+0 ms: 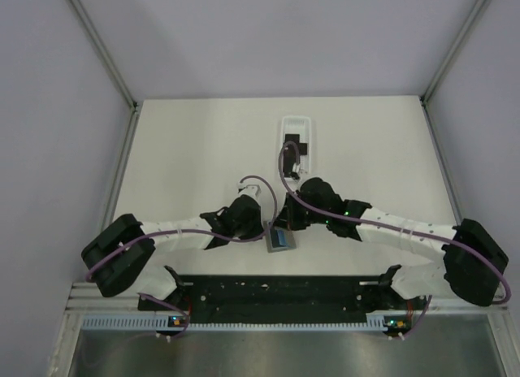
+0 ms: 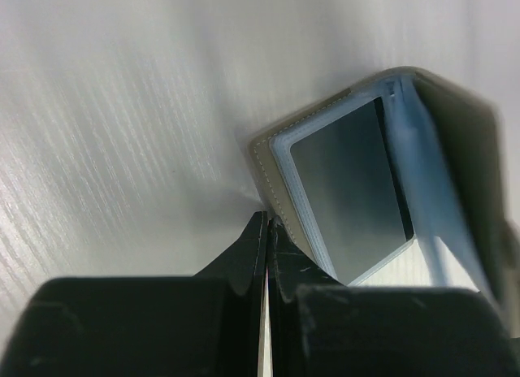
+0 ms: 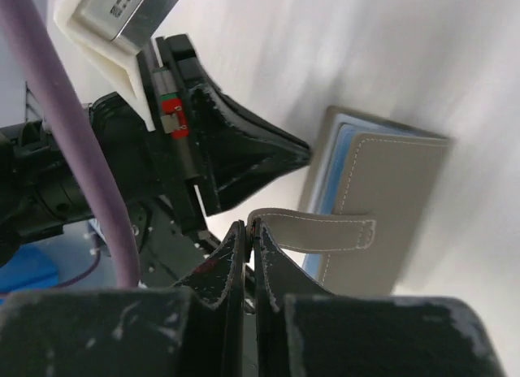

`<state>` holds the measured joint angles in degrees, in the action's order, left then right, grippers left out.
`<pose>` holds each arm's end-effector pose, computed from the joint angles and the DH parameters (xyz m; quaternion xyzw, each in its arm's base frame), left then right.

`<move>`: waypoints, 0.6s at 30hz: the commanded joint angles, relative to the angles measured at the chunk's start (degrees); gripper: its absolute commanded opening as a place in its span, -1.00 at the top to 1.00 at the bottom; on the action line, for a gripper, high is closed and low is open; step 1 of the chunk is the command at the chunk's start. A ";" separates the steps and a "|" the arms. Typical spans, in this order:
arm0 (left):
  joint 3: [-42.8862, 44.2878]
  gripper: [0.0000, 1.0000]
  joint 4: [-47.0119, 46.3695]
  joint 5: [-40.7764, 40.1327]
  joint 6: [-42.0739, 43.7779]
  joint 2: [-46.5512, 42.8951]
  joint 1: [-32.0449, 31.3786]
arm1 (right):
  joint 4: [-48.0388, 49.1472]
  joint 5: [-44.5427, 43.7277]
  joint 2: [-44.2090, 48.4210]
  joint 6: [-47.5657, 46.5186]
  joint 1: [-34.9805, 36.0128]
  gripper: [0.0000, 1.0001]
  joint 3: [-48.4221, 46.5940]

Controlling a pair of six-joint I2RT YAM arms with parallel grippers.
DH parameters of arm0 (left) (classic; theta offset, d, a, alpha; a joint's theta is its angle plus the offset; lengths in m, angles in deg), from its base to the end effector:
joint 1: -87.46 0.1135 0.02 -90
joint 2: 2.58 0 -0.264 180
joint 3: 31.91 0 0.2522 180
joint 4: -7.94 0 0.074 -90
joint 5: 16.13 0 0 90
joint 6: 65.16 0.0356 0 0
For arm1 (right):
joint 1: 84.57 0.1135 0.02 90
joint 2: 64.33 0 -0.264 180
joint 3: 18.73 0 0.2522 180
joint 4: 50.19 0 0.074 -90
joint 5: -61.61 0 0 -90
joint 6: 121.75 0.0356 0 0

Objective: Put the credit cards into the card holder
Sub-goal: Close the card holder at the center of the board.

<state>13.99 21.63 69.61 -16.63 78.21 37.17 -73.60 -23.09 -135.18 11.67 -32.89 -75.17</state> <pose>0.1663 -0.1961 0.1477 0.0588 0.9330 -0.2295 0.2710 0.1612 0.2093 0.2330 -0.0849 0.8933 0.3522 0.2659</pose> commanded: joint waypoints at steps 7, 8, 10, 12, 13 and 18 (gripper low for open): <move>-4.01 1.00 -2.12 1.61 -2.03 1.21 -0.26 | 33.62 15.79 -13.43 6.50 4.66 1.00 5.40; -4.62 1.00 -2.47 1.70 -2.38 1.12 -0.26 | 34.51 16.14 -14.22 6.76 4.66 1.00 5.85; -5.94 1.00 -3.08 1.53 -3.43 0.60 -0.26 | 35.66 15.88 -15.54 6.94 5.01 1.00 6.29; -7.79 1.00 -3.79 1.09 -4.57 -0.72 -0.26 | 35.93 15.71 -16.60 6.59 5.36 1.00 6.55; -8.84 1.00 -4.05 0.74 -5.36 -1.68 -0.26 | 35.84 15.62 -16.95 6.42 5.36 1.00 6.55; -13.41 1.00 -3.79 -1.28 -9.23 -7.48 -0.26 | 34.35 14.39 -18.01 5.01 5.54 0.81 6.55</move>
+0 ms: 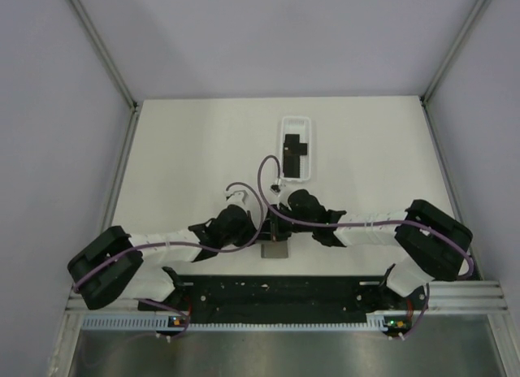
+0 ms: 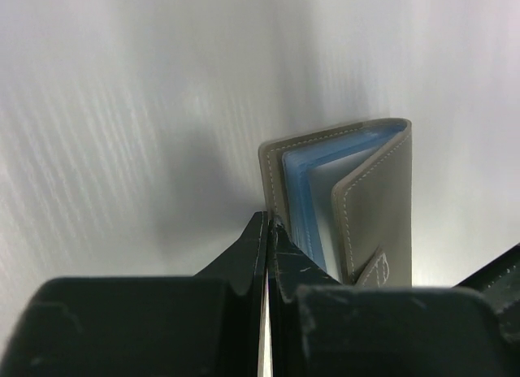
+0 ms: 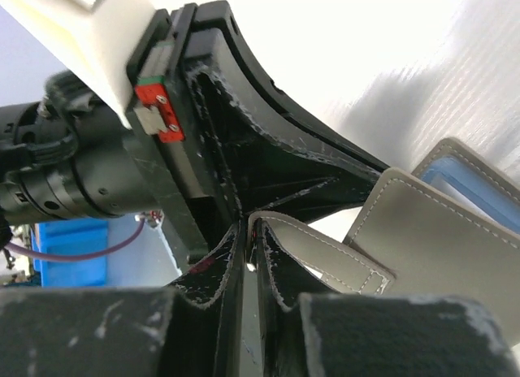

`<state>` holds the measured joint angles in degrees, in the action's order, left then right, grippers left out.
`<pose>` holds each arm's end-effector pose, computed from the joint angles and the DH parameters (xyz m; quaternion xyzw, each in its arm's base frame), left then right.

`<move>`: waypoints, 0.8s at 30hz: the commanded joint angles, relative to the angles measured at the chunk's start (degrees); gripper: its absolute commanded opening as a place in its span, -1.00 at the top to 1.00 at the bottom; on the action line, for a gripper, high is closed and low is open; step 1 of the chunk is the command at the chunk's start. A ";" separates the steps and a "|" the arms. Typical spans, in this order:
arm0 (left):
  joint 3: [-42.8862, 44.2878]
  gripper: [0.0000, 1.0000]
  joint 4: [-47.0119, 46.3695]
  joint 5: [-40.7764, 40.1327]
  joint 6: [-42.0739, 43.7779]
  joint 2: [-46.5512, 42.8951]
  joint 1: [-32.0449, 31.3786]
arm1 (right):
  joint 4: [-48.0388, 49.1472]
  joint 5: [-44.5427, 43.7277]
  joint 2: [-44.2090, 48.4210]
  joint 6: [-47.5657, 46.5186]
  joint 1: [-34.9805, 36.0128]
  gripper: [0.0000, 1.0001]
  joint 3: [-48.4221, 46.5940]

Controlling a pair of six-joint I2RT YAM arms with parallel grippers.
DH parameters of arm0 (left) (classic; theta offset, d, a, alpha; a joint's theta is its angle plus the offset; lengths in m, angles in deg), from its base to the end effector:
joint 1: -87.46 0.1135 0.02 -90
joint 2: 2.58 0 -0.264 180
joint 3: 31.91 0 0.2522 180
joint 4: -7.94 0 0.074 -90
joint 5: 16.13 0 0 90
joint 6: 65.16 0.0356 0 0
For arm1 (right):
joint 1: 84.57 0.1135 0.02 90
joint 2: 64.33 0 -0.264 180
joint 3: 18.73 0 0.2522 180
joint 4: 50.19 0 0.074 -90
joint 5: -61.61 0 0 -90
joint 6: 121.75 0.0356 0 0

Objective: Put the credit cards into the card holder
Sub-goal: Close the card holder at the center of the board.

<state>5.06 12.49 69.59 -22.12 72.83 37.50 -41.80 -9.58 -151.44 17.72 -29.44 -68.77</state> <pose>0.1507 -0.1752 0.1375 0.0091 0.9165 -0.2756 0.2899 0.1635 0.2547 0.1735 -0.1251 0.8435 0.4840 0.1964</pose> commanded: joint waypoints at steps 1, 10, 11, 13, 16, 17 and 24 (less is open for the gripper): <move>-5.00 1.00 6.04 -2.05 -4.54 -3.42 -0.58 | 2.02 0.44 -1.57 -1.22 2.08 0.74 0.15; -4.57 1.00 21.76 -12.15 -11.57 -19.15 -0.58 | 5.52 -0.88 -4.99 -1.40 2.17 0.51 2.17; -4.31 1.00 23.17 -13.38 -11.92 -21.69 -0.58 | 6.75 -0.53 -6.04 -0.96 2.17 0.49 2.34; -4.04 1.00 25.99 -14.88 -11.93 -25.04 -0.58 | 9.04 0.52 -8.15 -0.26 2.17 0.44 2.08; -3.95 1.00 28.10 -16.29 -11.75 -28.83 -0.58 | 12.20 2.72 -11.49 0.79 2.08 0.39 1.29; -3.87 1.00 28.63 -16.73 -11.66 -29.79 -0.58 | 13.34 3.60 -12.81 1.32 2.08 0.39 1.12; -2.20 1.00 32.15 -18.75 -10.70 -32.26 -0.58 | 13.02 4.84 -10.73 0.28 2.08 0.20 -0.29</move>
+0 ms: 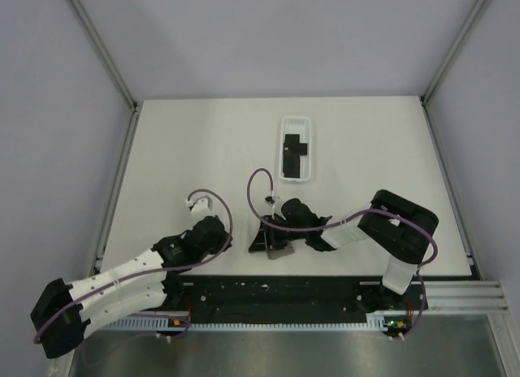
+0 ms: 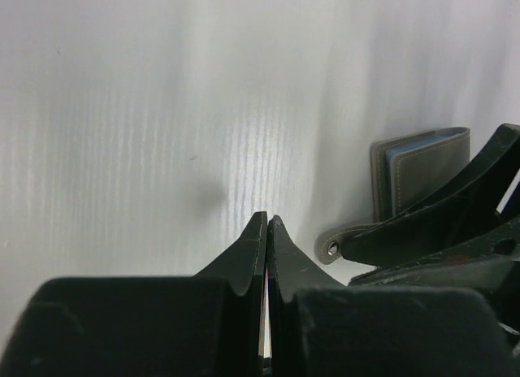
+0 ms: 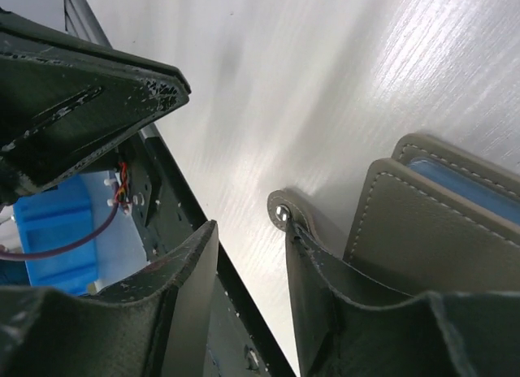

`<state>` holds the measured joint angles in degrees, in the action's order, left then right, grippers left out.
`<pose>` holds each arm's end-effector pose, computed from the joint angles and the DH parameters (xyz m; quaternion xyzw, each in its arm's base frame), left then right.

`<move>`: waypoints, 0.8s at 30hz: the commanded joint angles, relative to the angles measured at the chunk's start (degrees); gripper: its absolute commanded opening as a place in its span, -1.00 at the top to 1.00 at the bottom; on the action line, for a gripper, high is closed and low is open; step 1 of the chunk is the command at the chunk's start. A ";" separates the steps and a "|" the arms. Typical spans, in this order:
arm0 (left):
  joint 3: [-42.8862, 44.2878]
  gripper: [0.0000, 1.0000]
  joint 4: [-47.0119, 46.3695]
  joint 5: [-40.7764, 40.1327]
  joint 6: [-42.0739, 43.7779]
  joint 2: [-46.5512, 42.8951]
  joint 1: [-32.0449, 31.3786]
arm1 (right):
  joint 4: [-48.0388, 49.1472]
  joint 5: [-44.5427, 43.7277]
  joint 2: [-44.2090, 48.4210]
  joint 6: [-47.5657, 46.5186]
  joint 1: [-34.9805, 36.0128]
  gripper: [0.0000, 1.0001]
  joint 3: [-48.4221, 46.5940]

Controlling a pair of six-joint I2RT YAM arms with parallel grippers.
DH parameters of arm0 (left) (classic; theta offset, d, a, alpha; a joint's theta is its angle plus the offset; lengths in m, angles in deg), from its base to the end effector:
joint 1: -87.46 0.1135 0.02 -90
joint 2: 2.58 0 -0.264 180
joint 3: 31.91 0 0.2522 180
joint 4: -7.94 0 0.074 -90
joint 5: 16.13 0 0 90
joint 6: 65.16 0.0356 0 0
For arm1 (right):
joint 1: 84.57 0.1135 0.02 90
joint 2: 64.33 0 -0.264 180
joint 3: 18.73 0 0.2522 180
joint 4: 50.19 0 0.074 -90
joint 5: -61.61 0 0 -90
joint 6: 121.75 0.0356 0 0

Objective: Put the credit cards into the card holder
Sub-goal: Close the card holder at the center of the board.

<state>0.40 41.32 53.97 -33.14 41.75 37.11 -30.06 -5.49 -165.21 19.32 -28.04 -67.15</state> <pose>0.1071 -0.1103 0.1689 -0.1261 0.9049 -0.2094 0.3484 0.1615 0.2694 0.1157 -0.1365 0.8530 0.4841 0.1388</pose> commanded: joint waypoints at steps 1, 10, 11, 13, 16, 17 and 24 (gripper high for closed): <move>2.90 1.00 3.76 -3.56 0.49 -1.44 -0.19 | -1.17 0.23 5.32 -2.19 0.68 0.17 -2.52; 6.50 1.00 2.80 -5.59 5.41 -3.38 -0.19 | -18.93 -8.99 22.91 -8.79 0.77 0.07 -4.55; 7.29 1.00 1.93 -4.98 6.98 -3.12 -0.19 | -20.69 -10.92 24.75 -9.05 0.77 0.07 -4.02; 9.31 1.00 0.17 -2.70 10.50 -2.42 -0.19 | -24.99 -15.66 28.00 -9.32 0.68 0.07 -2.79; 12.65 1.00 -2.73 0.38 13.76 -0.22 -0.19 | -30.62 -22.62 31.18 -8.97 0.77 0.27 -0.68; 13.53 1.00 -4.05 1.26 14.72 0.83 -0.19 | -31.42 -24.81 31.44 -9.06 0.60 0.38 -0.16; 18.46 1.00 -11.61 10.04 18.07 9.97 -0.28 | -25.73 -20.61 23.90 -7.13 0.60 0.79 3.89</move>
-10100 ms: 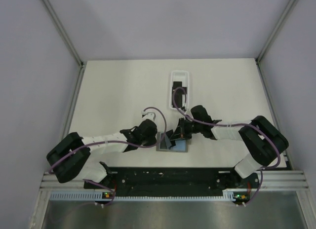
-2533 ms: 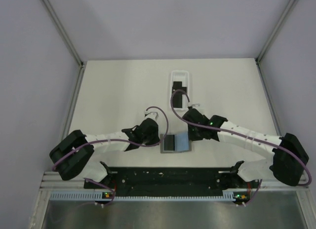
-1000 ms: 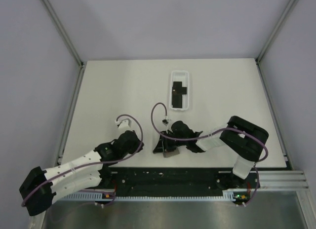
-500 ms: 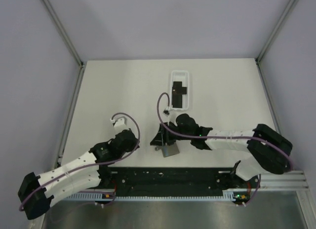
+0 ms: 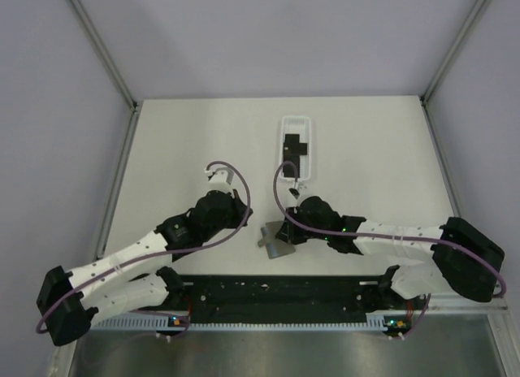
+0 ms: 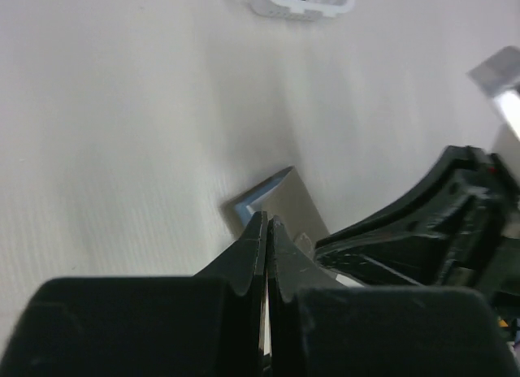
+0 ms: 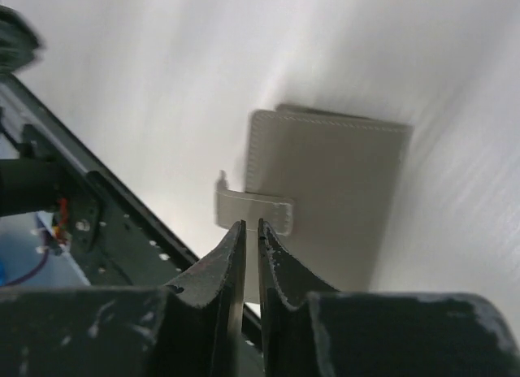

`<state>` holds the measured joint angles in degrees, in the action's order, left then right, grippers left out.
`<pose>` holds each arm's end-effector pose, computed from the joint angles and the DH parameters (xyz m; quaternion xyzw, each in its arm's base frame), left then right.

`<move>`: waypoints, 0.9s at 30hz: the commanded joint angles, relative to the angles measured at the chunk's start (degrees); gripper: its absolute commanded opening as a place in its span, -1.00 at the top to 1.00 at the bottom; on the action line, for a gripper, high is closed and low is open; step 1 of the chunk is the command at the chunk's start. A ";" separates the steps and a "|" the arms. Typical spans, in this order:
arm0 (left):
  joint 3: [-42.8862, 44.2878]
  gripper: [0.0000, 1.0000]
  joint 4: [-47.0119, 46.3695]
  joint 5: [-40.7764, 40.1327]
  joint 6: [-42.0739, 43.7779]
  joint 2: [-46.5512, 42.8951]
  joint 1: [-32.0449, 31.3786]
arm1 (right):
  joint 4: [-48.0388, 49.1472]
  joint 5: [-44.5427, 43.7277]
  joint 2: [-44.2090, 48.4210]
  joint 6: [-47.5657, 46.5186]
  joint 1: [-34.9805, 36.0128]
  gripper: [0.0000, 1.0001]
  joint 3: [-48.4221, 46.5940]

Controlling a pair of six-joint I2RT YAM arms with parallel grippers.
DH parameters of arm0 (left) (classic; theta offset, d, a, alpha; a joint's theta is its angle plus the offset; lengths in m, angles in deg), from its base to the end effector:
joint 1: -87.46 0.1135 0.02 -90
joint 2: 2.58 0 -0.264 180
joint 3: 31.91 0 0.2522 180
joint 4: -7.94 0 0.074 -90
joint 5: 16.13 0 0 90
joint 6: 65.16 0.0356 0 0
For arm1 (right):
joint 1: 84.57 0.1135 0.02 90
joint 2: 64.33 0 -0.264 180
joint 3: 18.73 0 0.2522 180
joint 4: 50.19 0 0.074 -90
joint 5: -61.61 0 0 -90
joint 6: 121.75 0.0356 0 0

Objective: Put the credit cards into the card holder
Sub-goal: Close the card holder at the center of the board.

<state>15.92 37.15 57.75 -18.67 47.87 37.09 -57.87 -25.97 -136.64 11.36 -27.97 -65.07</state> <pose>0.1325 -0.1445 0.2485 -0.0163 0.8678 -0.2680 0.4181 0.1406 0.2160 0.1939 -0.1134 0.8740 0.3729 0.2901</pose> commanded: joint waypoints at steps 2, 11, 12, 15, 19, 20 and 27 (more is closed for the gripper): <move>3.02 1.00 -9.63 8.20 3.78 5.52 -0.34 | 3.40 -0.22 -7.39 1.36 0.62 0.81 2.34; 2.41 1.00 -14.91 14.27 4.13 13.61 -2.80 | 5.95 1.54 -13.64 3.12 0.62 0.83 2.34; 2.15 1.00 -15.00 14.53 3.87 14.22 -3.15 | 6.04 1.54 -13.56 3.20 0.62 0.84 2.43; 0.66 1.00 -14.92 14.02 3.08 15.46 -4.65 | 6.13 1.45 -13.29 3.38 0.53 0.84 2.61; -3.55 1.00 -14.92 11.03 0.01 13.89 -5.35 | 5.78 1.28 -12.59 3.47 0.62 0.84 2.61; -4.87 1.00 -14.91 9.72 -1.04 13.36 -5.35 | 5.87 1.36 -12.41 3.47 0.62 0.84 2.69; -10.86 1.00 -19.13 5.92 -3.78 15.11 -5.35 | 5.69 2.50 -12.06 3.03 0.71 0.81 1.99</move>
<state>6.67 23.33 66.53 -20.33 61.93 31.89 -50.17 -23.83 -148.73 15.01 -27.95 -62.71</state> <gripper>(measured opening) 0.011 0.089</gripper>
